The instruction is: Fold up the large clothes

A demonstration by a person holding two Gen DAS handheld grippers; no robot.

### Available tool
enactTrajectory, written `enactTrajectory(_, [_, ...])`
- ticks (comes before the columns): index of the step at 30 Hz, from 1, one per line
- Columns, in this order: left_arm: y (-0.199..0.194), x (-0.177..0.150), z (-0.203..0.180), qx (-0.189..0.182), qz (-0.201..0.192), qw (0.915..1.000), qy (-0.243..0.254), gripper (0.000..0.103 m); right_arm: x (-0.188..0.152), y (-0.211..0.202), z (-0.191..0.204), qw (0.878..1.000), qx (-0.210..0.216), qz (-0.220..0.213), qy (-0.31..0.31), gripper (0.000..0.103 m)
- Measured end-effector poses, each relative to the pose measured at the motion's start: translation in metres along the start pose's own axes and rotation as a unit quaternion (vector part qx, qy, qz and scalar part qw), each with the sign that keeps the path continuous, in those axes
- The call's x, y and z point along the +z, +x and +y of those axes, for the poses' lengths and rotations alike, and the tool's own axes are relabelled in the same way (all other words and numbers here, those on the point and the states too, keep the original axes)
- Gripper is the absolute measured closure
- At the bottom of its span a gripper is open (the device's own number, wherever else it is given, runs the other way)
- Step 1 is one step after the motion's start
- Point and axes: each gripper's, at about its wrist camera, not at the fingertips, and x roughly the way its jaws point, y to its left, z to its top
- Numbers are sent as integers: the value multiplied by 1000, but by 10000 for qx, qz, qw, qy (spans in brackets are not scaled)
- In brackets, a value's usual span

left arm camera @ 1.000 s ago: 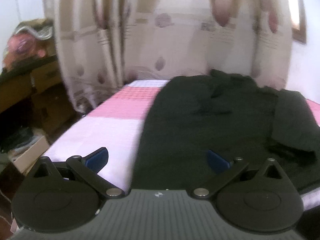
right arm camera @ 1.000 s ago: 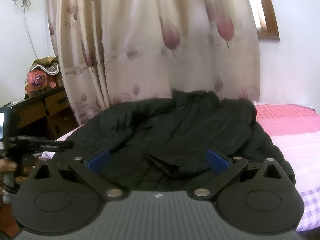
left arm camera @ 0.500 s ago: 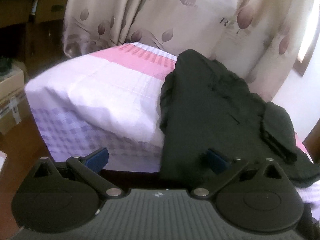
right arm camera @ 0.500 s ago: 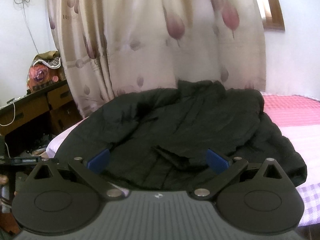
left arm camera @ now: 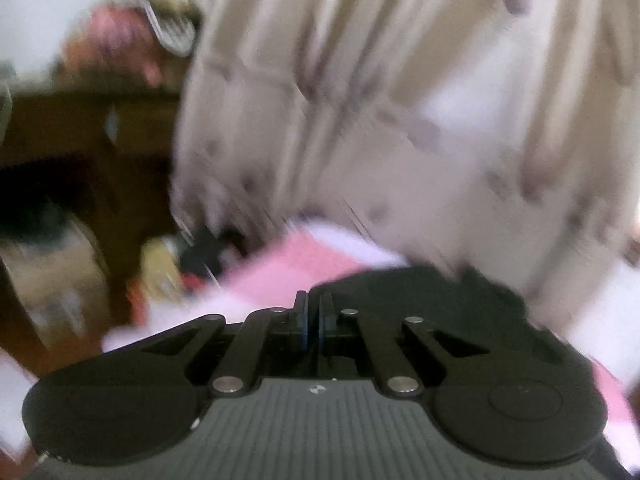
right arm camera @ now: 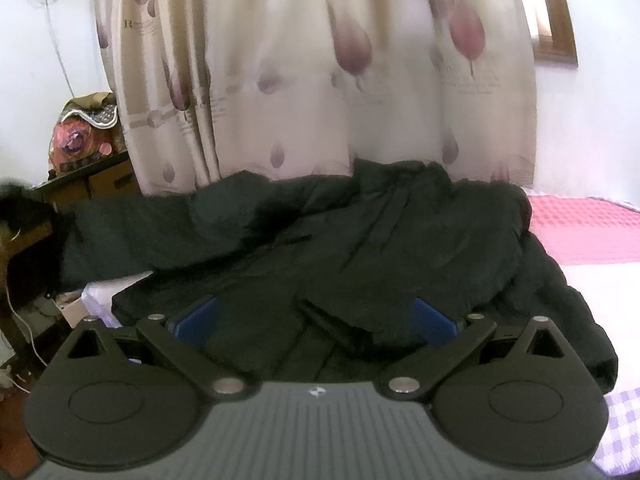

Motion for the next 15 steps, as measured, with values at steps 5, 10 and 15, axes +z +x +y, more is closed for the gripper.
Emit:
enactTrajectory(5, [59, 58, -5, 994, -447, 9936, 285, 103, 0, 10, -8, 9999, -94, 59, 88, 0])
enactTrajectory(10, [109, 66, 4, 1562, -385, 9865, 296, 103, -2, 27, -18, 9995, -150, 209, 167, 0])
enactTrajectory(15, [96, 29, -22, 601, -177, 9974, 358, 103, -5, 48, -16, 9993, -158, 179, -299, 0])
